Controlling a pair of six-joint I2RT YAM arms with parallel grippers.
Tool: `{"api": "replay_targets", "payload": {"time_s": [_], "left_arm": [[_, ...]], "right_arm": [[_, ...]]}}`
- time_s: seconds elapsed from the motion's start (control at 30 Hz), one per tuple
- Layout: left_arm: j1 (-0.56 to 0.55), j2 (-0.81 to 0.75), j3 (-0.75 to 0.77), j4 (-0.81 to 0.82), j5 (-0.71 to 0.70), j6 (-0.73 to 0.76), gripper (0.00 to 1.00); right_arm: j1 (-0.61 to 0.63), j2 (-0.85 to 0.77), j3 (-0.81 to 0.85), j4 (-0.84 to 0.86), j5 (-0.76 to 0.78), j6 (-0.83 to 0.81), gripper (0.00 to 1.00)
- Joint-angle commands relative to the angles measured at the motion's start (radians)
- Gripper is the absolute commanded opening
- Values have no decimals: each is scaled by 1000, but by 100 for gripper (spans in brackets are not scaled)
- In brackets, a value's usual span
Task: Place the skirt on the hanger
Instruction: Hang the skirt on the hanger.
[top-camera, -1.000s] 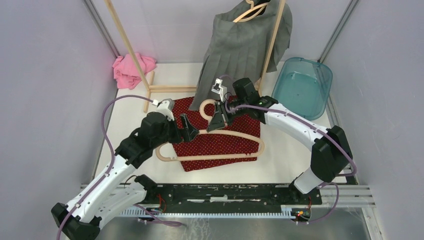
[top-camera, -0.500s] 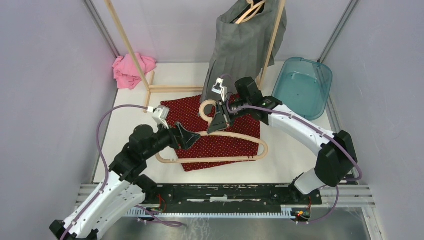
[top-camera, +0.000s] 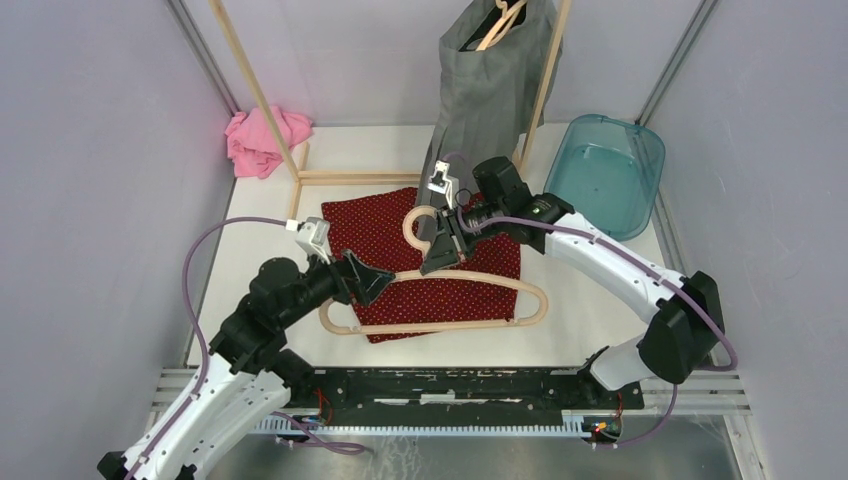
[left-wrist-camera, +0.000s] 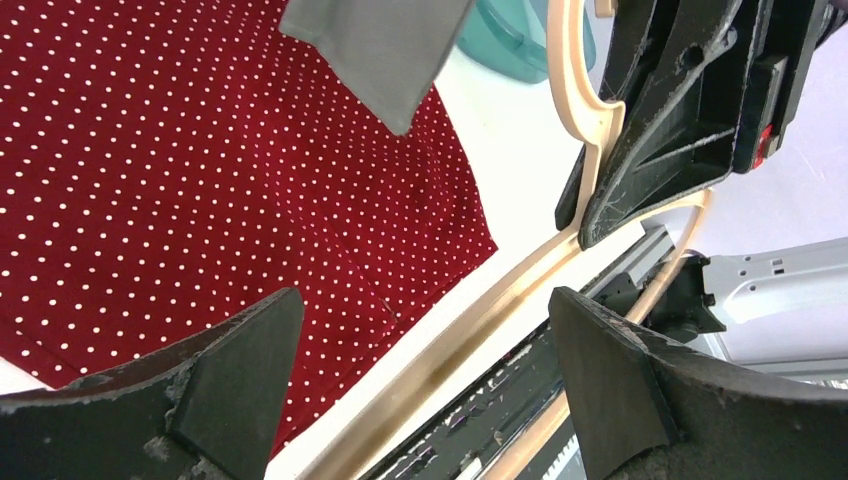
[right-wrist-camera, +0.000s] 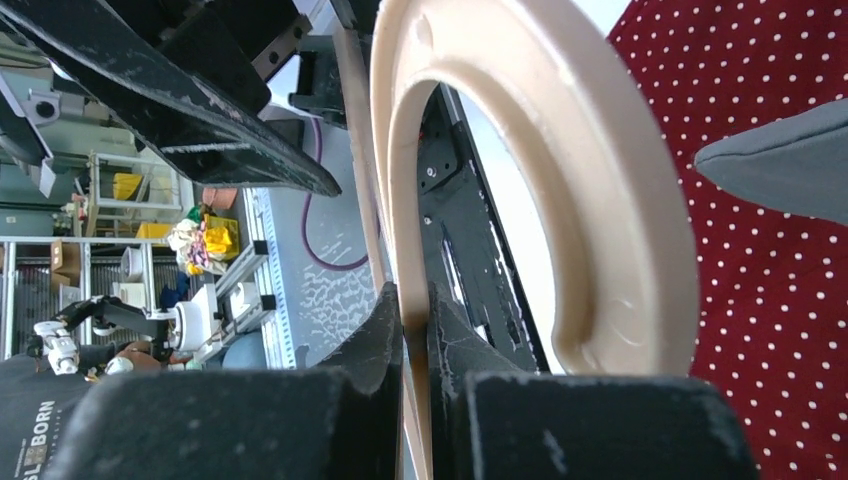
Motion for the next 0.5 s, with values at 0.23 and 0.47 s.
{"api": "replay_targets", "payload": {"time_s": [0.23, 0.47], "left_arm": [[-1, 69, 95, -70, -223, -62, 99], [-3, 188, 85, -57, -268, -138, 99]], "right_arm": [[4, -94, -11, -82, 86, -92, 1], [3, -96, 8, -163, 243, -139, 1]]}}
